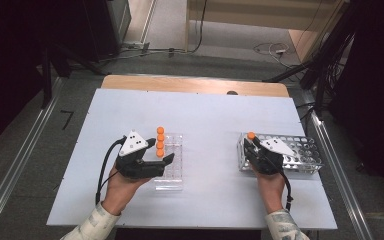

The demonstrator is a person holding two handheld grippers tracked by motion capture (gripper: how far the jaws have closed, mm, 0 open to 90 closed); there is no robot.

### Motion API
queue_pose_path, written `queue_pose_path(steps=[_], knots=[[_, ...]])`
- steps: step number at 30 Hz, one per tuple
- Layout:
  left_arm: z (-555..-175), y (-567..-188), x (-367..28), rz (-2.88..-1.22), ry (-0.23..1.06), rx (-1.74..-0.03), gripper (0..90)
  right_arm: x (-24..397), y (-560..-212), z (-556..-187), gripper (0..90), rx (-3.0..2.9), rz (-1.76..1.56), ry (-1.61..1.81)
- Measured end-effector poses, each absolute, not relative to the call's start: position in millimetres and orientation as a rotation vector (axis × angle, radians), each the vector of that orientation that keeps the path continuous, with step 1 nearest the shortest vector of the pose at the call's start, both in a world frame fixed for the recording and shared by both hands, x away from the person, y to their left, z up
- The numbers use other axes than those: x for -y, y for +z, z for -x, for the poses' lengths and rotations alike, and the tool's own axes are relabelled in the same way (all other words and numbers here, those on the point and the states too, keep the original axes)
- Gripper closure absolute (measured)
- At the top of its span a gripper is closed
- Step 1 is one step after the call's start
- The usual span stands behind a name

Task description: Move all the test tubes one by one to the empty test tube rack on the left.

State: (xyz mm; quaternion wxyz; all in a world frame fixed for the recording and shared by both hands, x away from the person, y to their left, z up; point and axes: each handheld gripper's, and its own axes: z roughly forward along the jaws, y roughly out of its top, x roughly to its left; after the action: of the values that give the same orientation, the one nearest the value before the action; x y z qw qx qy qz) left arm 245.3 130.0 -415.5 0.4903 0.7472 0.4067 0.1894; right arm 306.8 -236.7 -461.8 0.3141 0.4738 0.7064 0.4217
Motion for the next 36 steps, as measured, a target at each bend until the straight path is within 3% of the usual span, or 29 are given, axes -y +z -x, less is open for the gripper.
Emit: queue_pose_path(steps=[6,36], knots=[[-245,-415,-130,-1.82,0.459,-0.978,23.2,236,-463,-307,70.9,-1.87,-1.242,1.094],[-244,-415,-129,-1.812,0.461,-0.969,22.8,236,-435,-291,72.0,-1.77,-1.151,1.136]])
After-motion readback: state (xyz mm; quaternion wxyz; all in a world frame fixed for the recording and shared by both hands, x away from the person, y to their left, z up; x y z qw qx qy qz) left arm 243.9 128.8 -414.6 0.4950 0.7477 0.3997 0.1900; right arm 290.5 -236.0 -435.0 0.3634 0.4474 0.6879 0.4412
